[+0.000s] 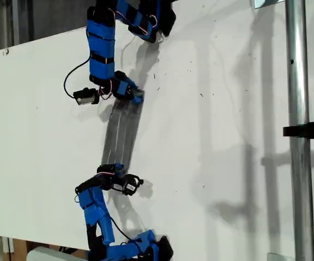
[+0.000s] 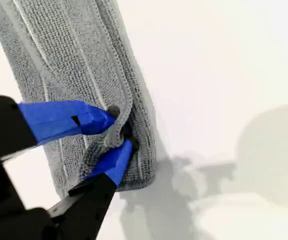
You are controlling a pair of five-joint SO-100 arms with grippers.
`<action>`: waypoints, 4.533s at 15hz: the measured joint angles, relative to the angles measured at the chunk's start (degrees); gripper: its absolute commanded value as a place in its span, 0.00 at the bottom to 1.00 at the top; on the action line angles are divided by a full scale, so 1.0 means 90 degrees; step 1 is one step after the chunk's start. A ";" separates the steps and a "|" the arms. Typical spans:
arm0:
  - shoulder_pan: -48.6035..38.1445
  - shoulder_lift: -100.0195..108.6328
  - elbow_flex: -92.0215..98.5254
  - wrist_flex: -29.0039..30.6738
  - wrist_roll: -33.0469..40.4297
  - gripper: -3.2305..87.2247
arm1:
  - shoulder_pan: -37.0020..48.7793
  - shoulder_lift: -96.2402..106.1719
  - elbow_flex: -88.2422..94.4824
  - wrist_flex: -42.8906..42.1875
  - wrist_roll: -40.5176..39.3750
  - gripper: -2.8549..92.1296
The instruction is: Grasp corners of a towel and fold twice.
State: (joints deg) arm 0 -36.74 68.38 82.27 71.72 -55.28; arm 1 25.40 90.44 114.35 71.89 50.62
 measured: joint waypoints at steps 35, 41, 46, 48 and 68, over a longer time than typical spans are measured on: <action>0.2275 1.4492 1.0645 -0.0381 -0.1846 0.01 | 0.0449 0.0098 0.0215 -0.1064 0.2920 0.03; 0.2275 1.4492 1.0645 -0.0381 -0.1748 0.01 | -0.0566 0.2773 -0.0996 0.3369 0.2861 0.03; 0.2275 1.4492 1.0645 -0.0381 -0.1729 0.01 | -0.1084 -0.0811 -0.3301 0.0596 0.2217 0.03; 0.2324 1.4492 1.0645 -0.0381 -0.1729 0.01 | -0.1260 -0.1299 -0.3447 -0.0039 0.2207 0.03; 0.2871 1.4492 1.0645 0.0254 -0.3379 0.10 | -0.0137 1.0693 0.5732 0.0986 0.3711 0.10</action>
State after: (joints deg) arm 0 -10.90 198.81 178.07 74.00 -85.69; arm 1 24.17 186.68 165.94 80.77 84.02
